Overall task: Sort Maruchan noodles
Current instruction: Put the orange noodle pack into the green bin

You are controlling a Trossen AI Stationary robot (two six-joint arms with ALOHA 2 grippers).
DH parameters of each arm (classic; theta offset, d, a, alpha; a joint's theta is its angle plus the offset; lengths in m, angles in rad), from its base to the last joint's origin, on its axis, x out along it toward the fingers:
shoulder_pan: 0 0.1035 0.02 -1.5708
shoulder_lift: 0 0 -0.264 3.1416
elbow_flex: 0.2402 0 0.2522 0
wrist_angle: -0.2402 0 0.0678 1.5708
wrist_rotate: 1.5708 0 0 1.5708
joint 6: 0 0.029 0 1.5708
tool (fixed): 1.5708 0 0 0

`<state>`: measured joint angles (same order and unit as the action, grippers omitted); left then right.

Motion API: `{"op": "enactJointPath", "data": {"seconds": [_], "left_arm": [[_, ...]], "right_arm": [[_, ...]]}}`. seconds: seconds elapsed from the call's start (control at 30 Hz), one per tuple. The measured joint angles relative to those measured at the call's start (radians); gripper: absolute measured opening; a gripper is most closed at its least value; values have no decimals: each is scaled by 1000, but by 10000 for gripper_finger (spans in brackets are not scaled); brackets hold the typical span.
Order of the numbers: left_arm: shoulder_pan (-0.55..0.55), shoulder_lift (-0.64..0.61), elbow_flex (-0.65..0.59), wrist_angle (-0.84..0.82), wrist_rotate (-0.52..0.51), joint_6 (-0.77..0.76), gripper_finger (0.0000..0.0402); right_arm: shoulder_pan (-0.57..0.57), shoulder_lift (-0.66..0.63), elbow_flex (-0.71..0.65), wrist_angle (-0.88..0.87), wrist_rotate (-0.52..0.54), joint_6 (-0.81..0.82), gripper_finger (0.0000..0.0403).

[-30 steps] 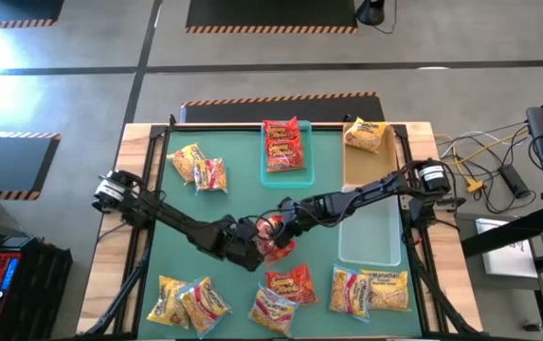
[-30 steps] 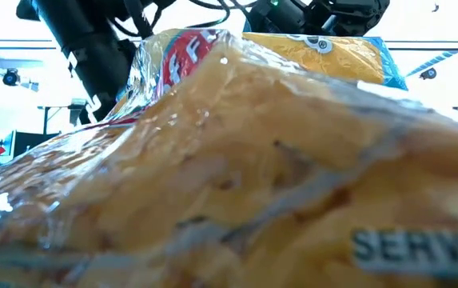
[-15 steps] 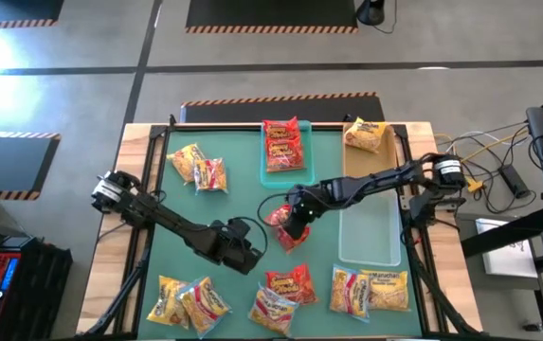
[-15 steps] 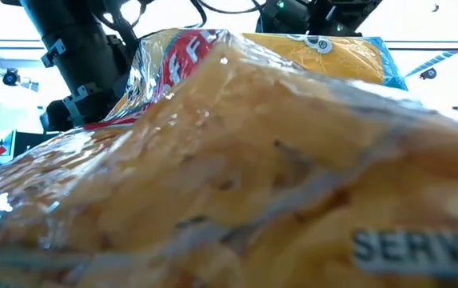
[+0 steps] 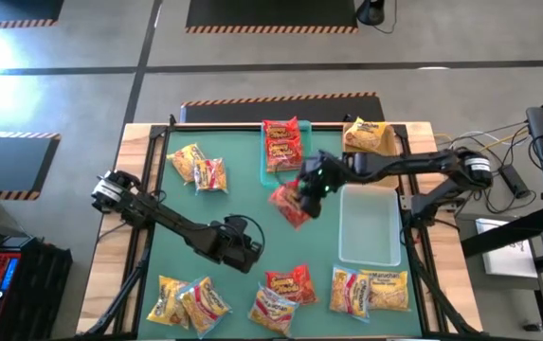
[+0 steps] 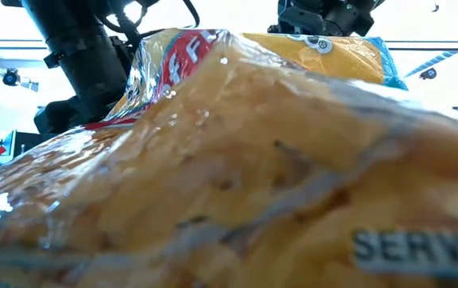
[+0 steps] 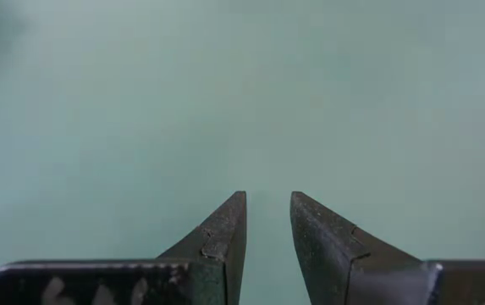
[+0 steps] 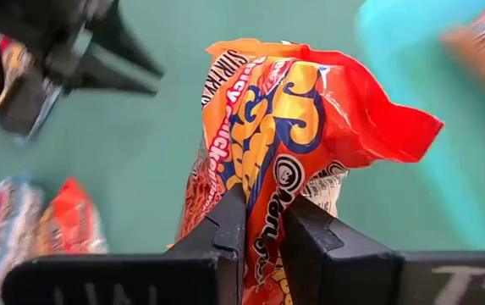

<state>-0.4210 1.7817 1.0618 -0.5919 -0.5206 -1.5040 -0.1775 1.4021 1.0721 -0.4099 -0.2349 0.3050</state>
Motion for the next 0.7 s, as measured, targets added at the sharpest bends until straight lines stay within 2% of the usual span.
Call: {"op": "enactJointPath", "data": {"seconds": [0.1, 0.27, 0.43, 0.7], "left_arm": [[0, 0, 0, 0, -33, -37, 77], [8, 0, 0, 0, -109, -88, 77], [31, 0, 0, 0, -135, -106, 77], [42, 0, 0, 1, -149, -160, 77]], "right_arm": [[-62, -41, 0, 7, 28, -86, 42], [-152, -62, 0, 56, 178, -346, 42], [-201, -11, 2, 174, 183, -585, 42], [-230, 101, 2, 190, 208, -673, 43]]}}
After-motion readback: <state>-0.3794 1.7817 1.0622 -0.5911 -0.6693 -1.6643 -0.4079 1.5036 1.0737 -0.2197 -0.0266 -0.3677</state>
